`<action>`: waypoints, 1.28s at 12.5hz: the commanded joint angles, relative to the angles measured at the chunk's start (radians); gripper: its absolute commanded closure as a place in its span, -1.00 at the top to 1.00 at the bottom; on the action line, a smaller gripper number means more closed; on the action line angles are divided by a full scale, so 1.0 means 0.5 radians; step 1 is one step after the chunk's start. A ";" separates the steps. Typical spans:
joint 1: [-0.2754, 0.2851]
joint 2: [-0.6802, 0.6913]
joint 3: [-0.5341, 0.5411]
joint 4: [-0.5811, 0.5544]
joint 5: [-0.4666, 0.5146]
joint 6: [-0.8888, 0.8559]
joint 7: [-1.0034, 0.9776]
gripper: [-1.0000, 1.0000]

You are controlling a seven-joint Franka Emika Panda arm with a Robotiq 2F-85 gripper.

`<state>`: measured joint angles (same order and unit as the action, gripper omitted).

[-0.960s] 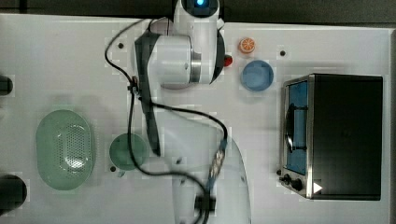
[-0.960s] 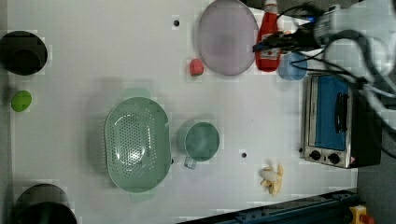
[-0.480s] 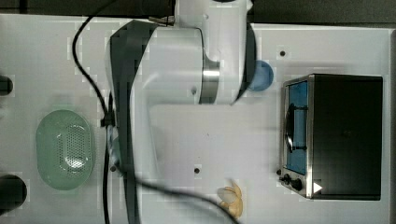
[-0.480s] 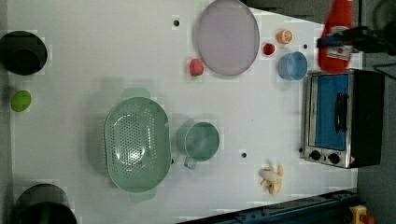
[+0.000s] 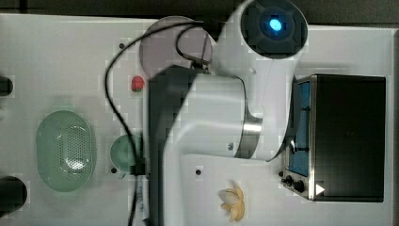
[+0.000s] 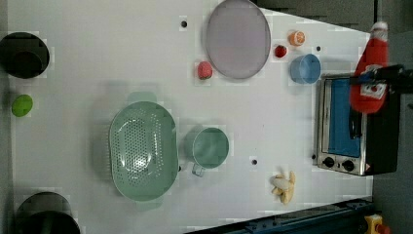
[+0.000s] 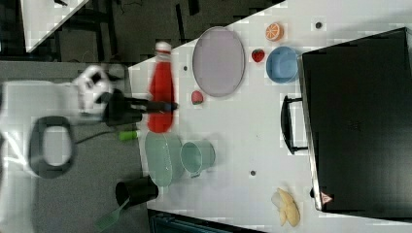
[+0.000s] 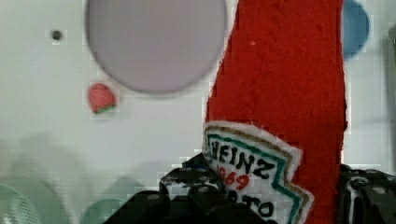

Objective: Pick ketchup from plate and place it on table.

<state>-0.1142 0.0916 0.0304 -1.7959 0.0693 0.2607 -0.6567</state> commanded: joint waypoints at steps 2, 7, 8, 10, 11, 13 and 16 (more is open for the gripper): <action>-0.031 -0.010 -0.056 -0.412 0.000 0.172 0.078 0.19; -0.030 0.091 -0.052 -0.786 0.003 0.679 0.078 0.19; -0.030 0.136 -0.052 -0.826 0.003 0.756 0.078 0.19; -0.029 0.232 -0.049 -0.866 0.003 0.855 0.078 0.19; -0.029 0.280 -0.048 -0.875 0.003 0.887 0.078 0.19; -0.029 0.367 -0.047 -0.877 0.003 0.954 0.078 0.19; -0.026 0.411 -0.044 -0.878 0.003 1.066 0.078 0.25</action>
<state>-0.1307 0.3438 0.0176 -2.2559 0.0544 0.7642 -0.6567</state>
